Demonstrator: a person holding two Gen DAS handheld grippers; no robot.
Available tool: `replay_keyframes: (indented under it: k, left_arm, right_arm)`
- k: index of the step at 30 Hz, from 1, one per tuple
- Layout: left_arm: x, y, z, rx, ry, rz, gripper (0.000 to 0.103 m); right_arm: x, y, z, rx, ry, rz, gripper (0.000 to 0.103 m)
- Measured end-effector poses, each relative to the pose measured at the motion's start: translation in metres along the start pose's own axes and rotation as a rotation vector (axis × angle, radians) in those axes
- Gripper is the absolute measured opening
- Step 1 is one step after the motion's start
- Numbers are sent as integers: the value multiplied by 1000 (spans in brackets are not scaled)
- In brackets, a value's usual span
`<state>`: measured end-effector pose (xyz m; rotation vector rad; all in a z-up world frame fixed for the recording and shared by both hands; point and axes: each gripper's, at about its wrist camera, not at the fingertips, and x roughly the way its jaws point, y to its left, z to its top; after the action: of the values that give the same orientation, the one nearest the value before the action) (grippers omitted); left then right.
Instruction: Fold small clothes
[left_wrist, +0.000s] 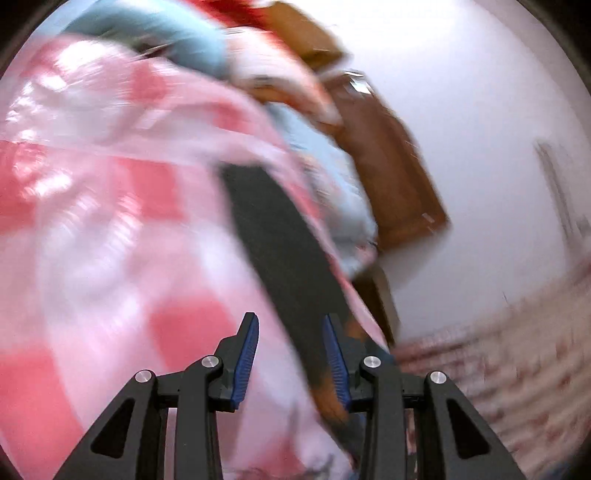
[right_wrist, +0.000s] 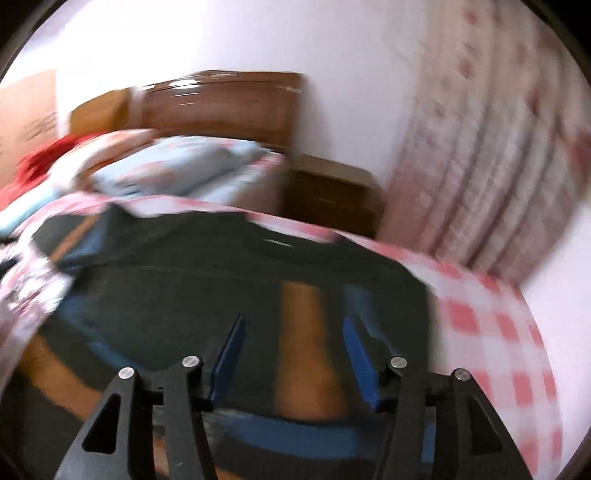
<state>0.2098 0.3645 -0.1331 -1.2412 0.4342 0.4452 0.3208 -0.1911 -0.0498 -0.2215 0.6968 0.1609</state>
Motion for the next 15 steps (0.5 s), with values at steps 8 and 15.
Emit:
replay_keyframes:
  k: [8,15]
  left_arm:
    - [68,10,65,-35,115,33,37]
    - [55,-39,52,41,24,-7,10]
  right_arm:
    - [26,-68,-29,189,78,-47,103]
    - [19,-77,-36,227,32,-10,103]
